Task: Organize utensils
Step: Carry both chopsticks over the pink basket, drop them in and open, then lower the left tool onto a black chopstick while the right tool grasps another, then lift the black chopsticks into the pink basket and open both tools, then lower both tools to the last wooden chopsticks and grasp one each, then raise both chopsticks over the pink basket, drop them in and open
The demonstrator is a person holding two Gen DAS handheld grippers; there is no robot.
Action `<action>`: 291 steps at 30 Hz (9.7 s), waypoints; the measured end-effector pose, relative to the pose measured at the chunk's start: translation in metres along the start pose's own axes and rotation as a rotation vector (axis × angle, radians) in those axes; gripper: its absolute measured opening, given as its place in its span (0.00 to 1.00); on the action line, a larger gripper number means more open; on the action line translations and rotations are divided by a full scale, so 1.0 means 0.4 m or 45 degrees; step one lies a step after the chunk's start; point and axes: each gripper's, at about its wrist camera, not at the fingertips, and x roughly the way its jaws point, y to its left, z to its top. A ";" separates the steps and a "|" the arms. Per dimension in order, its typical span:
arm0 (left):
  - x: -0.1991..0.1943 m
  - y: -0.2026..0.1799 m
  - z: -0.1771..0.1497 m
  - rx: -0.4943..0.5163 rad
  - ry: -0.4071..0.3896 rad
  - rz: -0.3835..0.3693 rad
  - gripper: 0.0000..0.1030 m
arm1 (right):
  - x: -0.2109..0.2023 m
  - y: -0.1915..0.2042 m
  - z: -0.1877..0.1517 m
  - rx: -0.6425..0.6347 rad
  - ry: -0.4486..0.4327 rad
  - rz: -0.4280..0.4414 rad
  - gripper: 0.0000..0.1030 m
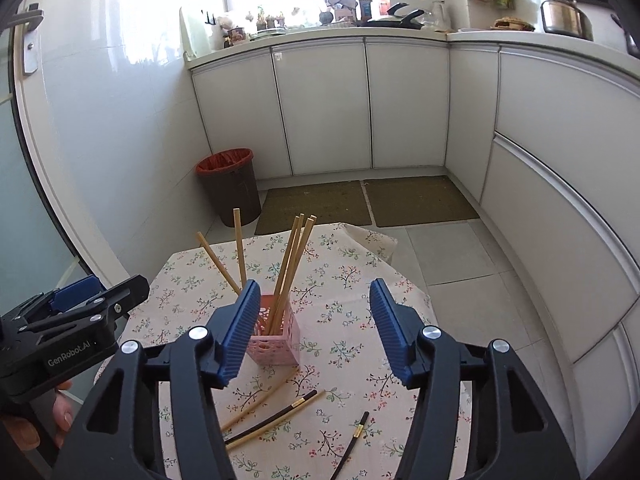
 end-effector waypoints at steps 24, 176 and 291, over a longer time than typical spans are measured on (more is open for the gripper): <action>0.239 -0.122 -0.231 0.427 0.548 -0.012 0.93 | 0.065 -0.270 -0.299 0.350 0.309 -0.144 0.93; -0.044 0.006 0.025 0.062 -0.162 0.110 0.75 | 0.031 0.008 0.038 0.142 0.040 0.091 0.50; 0.086 -0.083 0.159 0.190 0.095 -0.118 0.05 | -0.008 -0.066 0.252 0.191 0.025 0.286 0.06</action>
